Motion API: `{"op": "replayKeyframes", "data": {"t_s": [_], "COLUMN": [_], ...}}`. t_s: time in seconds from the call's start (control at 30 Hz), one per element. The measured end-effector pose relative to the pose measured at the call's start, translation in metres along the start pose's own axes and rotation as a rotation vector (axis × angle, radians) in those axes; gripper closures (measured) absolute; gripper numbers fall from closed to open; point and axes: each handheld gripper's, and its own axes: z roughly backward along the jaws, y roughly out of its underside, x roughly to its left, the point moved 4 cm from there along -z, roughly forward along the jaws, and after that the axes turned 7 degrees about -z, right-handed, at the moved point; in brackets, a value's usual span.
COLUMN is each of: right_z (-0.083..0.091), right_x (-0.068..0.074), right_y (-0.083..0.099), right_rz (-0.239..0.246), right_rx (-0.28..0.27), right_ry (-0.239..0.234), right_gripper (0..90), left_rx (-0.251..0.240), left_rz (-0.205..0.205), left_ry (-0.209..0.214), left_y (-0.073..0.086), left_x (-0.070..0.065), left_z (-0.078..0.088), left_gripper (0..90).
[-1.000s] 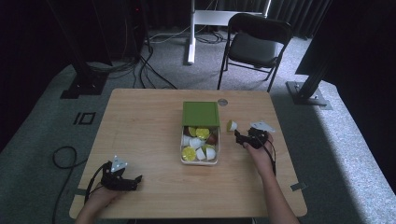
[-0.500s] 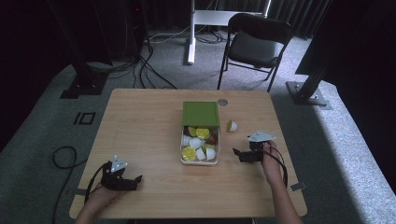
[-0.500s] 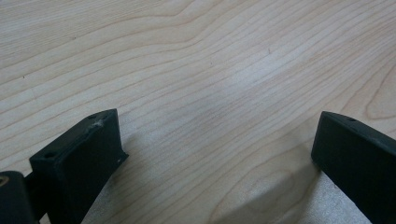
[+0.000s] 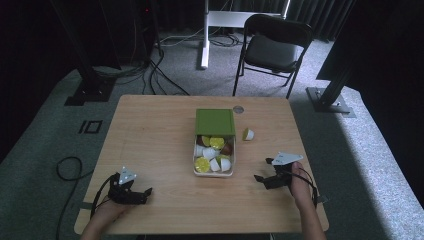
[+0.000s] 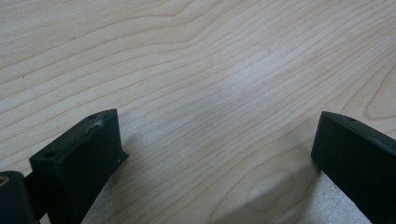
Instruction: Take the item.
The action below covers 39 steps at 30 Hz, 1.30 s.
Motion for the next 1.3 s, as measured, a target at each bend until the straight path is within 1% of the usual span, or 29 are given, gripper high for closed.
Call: {"op": "replayKeyframes", "data": {"t_s": [0.1,0.17,0.3,0.5,0.67,0.77,0.9,0.97,1.07,1.13,1.3], "right_z": [0.003,0.007,0.012,0.020,0.026,0.029,0.033,0.034,0.036,0.037,0.042], "right_x": [0.002,0.004,0.008,0.013,0.016,0.017,0.017,0.018,0.020,0.021,0.023], "right_y": [0.010,0.016,0.023,0.033,0.036,0.039,0.045,0.048,0.052,0.054,0.059], "right_rz": [0.030,0.053,0.046,0.089,0.098,0.107,0.105,0.087,0.077,0.083,0.063], "right_rx": [0.029,0.041,0.035,0.060,0.050,0.052,0.047,0.038,0.034,0.034,0.034], "right_ry": [-0.017,-0.041,-0.066,-0.104,-0.137,-0.145,-0.149,-0.142,-0.144,-0.146,-0.143], "right_gripper": [12.1,12.1,12.1,12.2,12.1,12.2,12.1,12.1,12.1,12.1,12.1], "left_rx": [0.000,0.000,0.000,0.000,0.000,0.000,0.000,0.000,0.000,-0.002,-0.002], "left_rz": [0.000,0.000,-0.001,0.001,0.000,0.002,0.001,0.001,0.001,0.002,0.002], "left_ry": [0.000,0.000,-0.001,0.000,0.000,0.000,0.000,0.000,0.000,-0.001,0.000], "left_y": [0.000,0.000,0.000,0.000,0.000,0.000,0.000,0.000,0.000,0.000,0.000], "left_x": [0.000,0.000,0.000,0.000,0.000,0.000,0.000,0.000,0.000,0.000,0.000], "left_z": [0.000,0.000,0.000,0.000,0.000,0.000,0.000,0.000,0.000,0.000,0.000], "left_gripper": [2.8,2.8,2.8,2.8,2.8,2.8,2.8,2.8,2.8,2.8,2.8]}}
